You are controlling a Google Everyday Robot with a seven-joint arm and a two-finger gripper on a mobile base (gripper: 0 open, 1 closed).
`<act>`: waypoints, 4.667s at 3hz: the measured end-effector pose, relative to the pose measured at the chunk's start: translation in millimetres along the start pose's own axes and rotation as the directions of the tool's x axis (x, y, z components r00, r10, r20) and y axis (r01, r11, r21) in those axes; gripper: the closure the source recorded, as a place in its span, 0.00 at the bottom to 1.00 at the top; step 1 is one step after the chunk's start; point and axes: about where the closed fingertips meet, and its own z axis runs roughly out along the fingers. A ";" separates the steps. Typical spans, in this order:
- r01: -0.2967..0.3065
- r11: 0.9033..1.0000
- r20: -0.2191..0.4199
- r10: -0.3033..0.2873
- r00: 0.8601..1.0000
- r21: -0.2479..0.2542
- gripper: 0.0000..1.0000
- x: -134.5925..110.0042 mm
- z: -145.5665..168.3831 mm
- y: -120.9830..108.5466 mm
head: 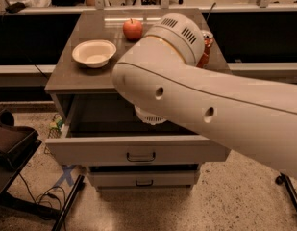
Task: Open top drawer
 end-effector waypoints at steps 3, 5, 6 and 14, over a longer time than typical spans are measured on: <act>-0.025 0.989 -0.046 0.018 0.999 -0.148 1.00 63.9 151.7 -21.2; -0.048 0.973 -0.055 0.037 0.998 -0.224 1.00 77.2 184.8 -1.4; -0.072 0.952 -0.046 0.062 0.997 -0.297 1.00 79.1 195.2 23.9; -0.143 0.879 -0.025 0.148 0.989 -0.454 0.59 91.0 122.7 135.0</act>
Offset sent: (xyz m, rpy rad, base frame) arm 0.1157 -0.0680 -0.1241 -0.0350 0.1129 -0.0214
